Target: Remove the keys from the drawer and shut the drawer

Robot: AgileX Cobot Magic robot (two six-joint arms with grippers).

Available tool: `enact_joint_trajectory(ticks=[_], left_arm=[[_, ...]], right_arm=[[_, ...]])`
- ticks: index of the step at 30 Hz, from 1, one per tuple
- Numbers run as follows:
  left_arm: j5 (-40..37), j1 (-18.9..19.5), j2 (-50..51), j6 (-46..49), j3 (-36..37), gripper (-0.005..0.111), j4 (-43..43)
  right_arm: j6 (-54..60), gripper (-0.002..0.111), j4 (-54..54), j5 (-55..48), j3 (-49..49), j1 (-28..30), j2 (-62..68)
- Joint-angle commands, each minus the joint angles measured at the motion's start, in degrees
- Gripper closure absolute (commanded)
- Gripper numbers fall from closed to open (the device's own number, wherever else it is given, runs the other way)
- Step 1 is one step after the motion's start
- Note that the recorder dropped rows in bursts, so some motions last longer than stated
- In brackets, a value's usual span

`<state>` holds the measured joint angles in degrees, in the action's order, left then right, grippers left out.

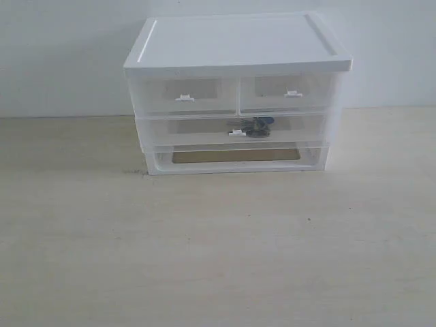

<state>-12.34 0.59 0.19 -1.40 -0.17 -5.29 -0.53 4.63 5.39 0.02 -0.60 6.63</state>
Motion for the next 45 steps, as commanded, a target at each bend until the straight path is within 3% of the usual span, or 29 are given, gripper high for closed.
enact_joint_trajectory(ticks=[1,6,9,11,18,23,27,33,39,41,45], left_arm=[[17.15,-0.25,-0.19,-0.83,0.17,0.102,1.78],[36.93,-0.25,-0.19,-0.83,0.17,0.102,1.61],[43.88,-0.25,-0.19,-7.04,0.17,0.102,1.48],[47.52,-0.25,-0.19,-10.94,0.17,0.102,1.48],[62.24,-0.25,-0.19,-11.3,0.17,0.102,1.4],[69.02,-0.25,-0.19,-17.88,0.17,0.102,1.22],[62.73,-0.25,-0.02,-22.01,-2.7,0.102,-3.39],[62.46,-0.25,13.57,-27.71,-14.59,0.102,-23.89],[68.75,-0.25,36.06,-29.7,-22.71,0.102,-39.06],[71.22,-0.25,43.24,-27.51,-24.2,0.102,-42.51],[76.26,-0.4,56.98,-14.09,-26.44,0.102,-46.86]], right_arm=[[-2.97,0.108,0.4,13.96,-0.02,0.07,-0.11],[-15.82,0.108,0.03,28.12,-0.02,0.07,-0.11],[-16.6,0.108,1.73,34.62,-0.02,0.07,-0.11],[-18.05,0.108,2.48,35.26,-0.43,0.07,-0.11],[-19.47,0.108,3.99,30.19,-7.98,0.07,2.21],[-21.46,0.108,8.08,31.61,-11.27,0.07,8.51],[-25.4,0.108,13.5,34.08,-14.2,0.07,18.93],[-35.02,0.108,21.86,38.04,-19.65,0.07,37.73],[-44.38,0.108,34.66,38.21,-27.25,0.07,55.28],[-47.05,0.108,38.97,37.18,-30.04,0.07,60.28],[-52.87,0.108,47.5,33.0,-35.72,0.07,68.78]])
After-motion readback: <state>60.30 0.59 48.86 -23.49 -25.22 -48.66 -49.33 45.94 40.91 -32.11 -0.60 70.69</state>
